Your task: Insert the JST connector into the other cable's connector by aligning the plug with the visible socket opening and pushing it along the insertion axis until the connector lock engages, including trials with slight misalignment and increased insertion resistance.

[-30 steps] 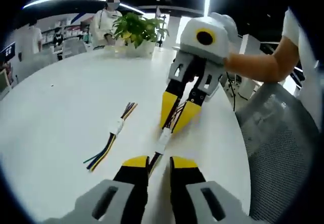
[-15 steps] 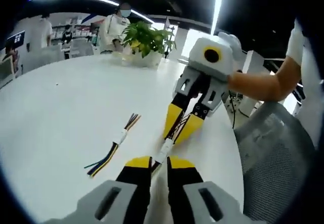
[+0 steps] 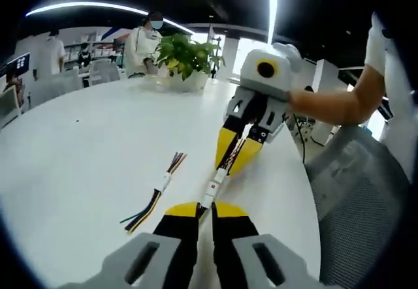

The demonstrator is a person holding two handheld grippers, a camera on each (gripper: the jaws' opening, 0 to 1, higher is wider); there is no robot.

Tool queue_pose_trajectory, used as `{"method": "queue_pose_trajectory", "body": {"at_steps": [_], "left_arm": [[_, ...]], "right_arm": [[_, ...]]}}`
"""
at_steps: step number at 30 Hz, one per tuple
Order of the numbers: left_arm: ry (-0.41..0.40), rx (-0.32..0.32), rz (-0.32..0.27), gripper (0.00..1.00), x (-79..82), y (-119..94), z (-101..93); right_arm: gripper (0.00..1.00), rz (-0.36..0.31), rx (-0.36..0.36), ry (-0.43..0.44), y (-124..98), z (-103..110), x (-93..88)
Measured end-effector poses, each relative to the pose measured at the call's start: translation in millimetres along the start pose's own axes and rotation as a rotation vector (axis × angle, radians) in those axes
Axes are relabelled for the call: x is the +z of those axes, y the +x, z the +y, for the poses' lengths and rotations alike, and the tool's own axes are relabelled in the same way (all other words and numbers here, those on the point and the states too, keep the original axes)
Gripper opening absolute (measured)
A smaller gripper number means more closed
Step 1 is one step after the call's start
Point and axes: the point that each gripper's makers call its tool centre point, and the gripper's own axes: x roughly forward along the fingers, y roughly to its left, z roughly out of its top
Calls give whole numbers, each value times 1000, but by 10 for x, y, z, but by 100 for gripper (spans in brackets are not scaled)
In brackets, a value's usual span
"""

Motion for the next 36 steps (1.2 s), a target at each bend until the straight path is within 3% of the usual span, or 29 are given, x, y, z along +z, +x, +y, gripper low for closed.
{"method": "queue_pose_trajectory", "body": {"at_steps": [10,24,36], "left_arm": [[45,-6,31,0,-21,26,-42],[149,-8,85,0,-55,95,-123],[131,-22,49,0,13,85,-137]], "right_arm": [[3,8,0,-20,34,21,12],[3,86,20,-72,117,89,-102],[4,62,18,-55,106,82,-58]]}}
